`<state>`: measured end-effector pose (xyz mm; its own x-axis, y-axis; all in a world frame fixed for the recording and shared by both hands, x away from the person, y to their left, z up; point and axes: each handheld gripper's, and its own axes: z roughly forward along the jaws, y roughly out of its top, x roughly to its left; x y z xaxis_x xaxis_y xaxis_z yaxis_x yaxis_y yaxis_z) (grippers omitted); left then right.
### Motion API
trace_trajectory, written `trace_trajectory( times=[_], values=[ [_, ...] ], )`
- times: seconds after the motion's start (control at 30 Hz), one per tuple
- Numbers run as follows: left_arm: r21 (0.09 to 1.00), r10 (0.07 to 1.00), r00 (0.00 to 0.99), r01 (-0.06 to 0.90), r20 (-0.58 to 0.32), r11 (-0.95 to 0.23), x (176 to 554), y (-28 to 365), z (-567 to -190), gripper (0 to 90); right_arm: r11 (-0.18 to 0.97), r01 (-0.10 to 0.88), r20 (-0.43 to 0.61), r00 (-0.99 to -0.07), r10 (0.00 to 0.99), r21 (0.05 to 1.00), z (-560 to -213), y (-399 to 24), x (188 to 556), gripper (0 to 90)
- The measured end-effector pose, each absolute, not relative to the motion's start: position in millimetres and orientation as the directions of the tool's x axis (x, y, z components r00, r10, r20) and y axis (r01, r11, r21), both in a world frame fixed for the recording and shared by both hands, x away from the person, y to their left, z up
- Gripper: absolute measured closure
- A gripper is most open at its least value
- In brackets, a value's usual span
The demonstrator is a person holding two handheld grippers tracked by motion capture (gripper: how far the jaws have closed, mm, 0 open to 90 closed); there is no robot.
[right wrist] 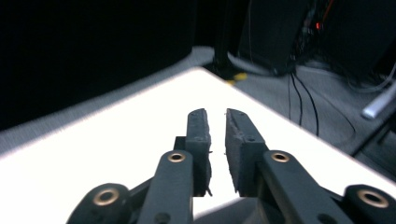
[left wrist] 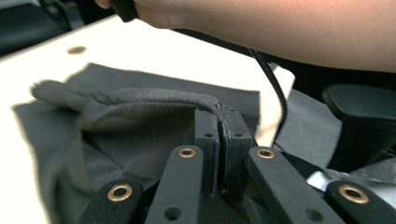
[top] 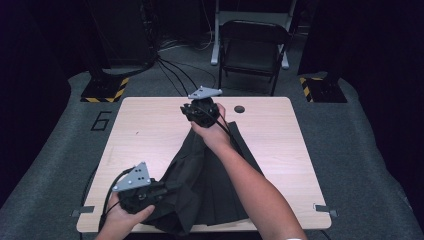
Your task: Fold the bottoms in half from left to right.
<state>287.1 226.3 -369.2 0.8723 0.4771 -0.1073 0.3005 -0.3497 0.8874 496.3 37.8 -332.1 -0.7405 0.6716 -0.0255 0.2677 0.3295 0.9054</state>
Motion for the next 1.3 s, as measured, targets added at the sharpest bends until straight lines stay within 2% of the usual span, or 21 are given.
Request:
trace_trajectory(
  times=[0.27, 0.4, 0.7, 0.9, 1.1, 1.3],
  values=[
    [0.858, 0.411, 0.893, 0.348, -0.182, -0.378, 294.0, 188.8, -409.1, 86.5, 0.402, 0.398, 0.005, -0.716, 0.698, 0.825, -393.7, 15.8, 498.0, 62.8],
    [0.834, 0.4, 0.891, 0.379, -0.213, -0.402, 296.0, 173.3, -430.5, 86.4, 0.448, 0.41, -0.039, -0.701, 0.712, 0.795, -418.0, -1.6, 492.8, 57.4],
    [0.799, 0.385, 0.89, 0.409, -0.244, -0.441, 294.0, 156.6, -456.9, 86.3, 0.382, 0.538, 0.052, -0.625, 0.779, 0.752, -465.3, -45.7, 475.3, 46.6],
    [0.786, 0.376, 0.895, 0.405, -0.238, -0.466, 291.6, 154.2, -463.3, 86.3, 0.35, 0.573, 0.095, -0.606, 0.79, 0.741, -481.8, -54.9, 463.1, 39.4],
    [0.775, 0.368, 0.901, 0.398, -0.23, -0.49, 288.4, 152.1, -468.8, 86.1, 0.359, 0.602, 0.119, -0.609, 0.785, 0.713, -498.8, -54.6, 461.3, 36.9],
    [0.763, 0.359, 0.906, 0.393, -0.226, -0.513, 285.4, 150.5, -474.7, 85.9, 0.369, 0.623, 0.121, -0.602, 0.79, 0.689, -510.8, -49.9, 461.0, 39.5]
  ],
)
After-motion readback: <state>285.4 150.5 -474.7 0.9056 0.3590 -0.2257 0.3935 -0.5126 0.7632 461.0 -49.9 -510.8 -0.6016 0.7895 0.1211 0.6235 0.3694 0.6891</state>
